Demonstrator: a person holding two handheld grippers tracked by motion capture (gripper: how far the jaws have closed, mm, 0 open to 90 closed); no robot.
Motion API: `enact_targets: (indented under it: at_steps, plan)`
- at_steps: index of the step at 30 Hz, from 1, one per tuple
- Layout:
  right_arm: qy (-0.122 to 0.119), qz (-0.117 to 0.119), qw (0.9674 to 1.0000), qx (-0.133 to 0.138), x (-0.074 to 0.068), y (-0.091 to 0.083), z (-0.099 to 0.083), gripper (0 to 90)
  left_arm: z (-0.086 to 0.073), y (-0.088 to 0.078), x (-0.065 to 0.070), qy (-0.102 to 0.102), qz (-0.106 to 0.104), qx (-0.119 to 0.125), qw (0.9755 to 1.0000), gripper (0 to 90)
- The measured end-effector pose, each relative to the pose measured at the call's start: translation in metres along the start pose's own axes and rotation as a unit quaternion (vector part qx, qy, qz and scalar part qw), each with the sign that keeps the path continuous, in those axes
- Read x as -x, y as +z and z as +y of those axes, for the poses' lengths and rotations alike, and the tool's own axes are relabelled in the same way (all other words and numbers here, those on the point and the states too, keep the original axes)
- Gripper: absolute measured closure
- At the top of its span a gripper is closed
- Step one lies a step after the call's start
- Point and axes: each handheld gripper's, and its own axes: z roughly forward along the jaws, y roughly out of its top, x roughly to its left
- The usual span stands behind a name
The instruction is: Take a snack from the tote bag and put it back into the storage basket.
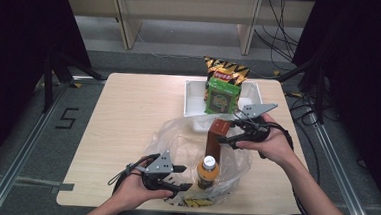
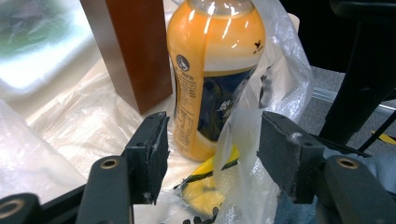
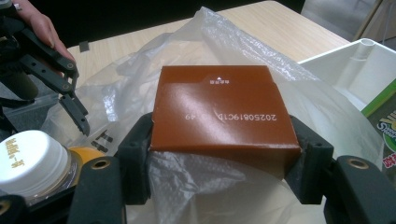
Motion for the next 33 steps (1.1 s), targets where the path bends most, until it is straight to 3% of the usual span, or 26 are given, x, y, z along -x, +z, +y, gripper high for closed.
enact_targets:
  at_steps: [4,8,9,10,13,16,17,18,23,28,31,33]
  plan:
    - [0.01,0.0,0.9999,0.004,-0.003,-0.002,0.003,38.4,-0.001,0.001,0.001,0.001,-0.002,-0.003,1.0,42.0]
    - [0.003,-0.013,0.9996,0.025,-0.001,-0.009,0.008,38.4,-0.002,0.002,0.002,0.001,0.0,-0.003,1.0,42.0]
    - [0.018,-0.01,0.9995,0.026,-0.003,-0.011,0.009,38.4,-0.002,0.003,0.002,0.001,0.0,-0.004,1.0,42.1]
    - [0.009,-0.009,0.9995,0.03,-0.001,-0.013,0.011,38.4,-0.002,0.003,0.002,0.002,0.001,-0.004,1.0,42.1]
    - [0.033,-0.007,0.9987,0.037,-0.004,-0.02,0.017,38.4,-0.002,0.003,0.002,0.002,0.001,-0.002,1.0,42.1]
    - [0.019,-0.01,0.9984,0.052,-0.002,-0.023,0.022,38.4,-0.002,0.004,0.002,0.002,-0.008,-0.007,0.9999,42.2]
    - [0.035,-0.014,0.9978,0.055,-0.006,-0.024,0.022,38.4,-0.002,0.005,0.003,0.001,-0.006,-0.005,1.0,42.3]
    - [0.024,-0.014,0.9981,0.056,-0.004,-0.025,0.023,38.4,-0.002,0.005,0.004,0.003,-0.004,-0.006,1.0,42.4]
    - [0.026,-0.022,0.9976,0.06,-0.005,-0.024,0.023,38.5,-0.002,0.005,0.006,0.008,-0.007,-0.005,0.9999,43.8]
    - [0.022,-0.029,0.9981,0.05,-0.006,-0.025,0.023,38.5,0.002,0.008,0.014,0.019,-0.033,0.002,0.9993,49.4]
    - [0.032,-0.033,0.9971,0.061,-0.009,-0.025,0.025,38.5,0.002,0.011,0.018,0.022,-0.035,0.001,0.9992,52.3]
    - [0.026,-0.036,0.9972,0.061,-0.008,-0.027,0.026,38.5,0.001,0.013,0.019,0.025,-0.039,-0.001,0.9989,54.1]
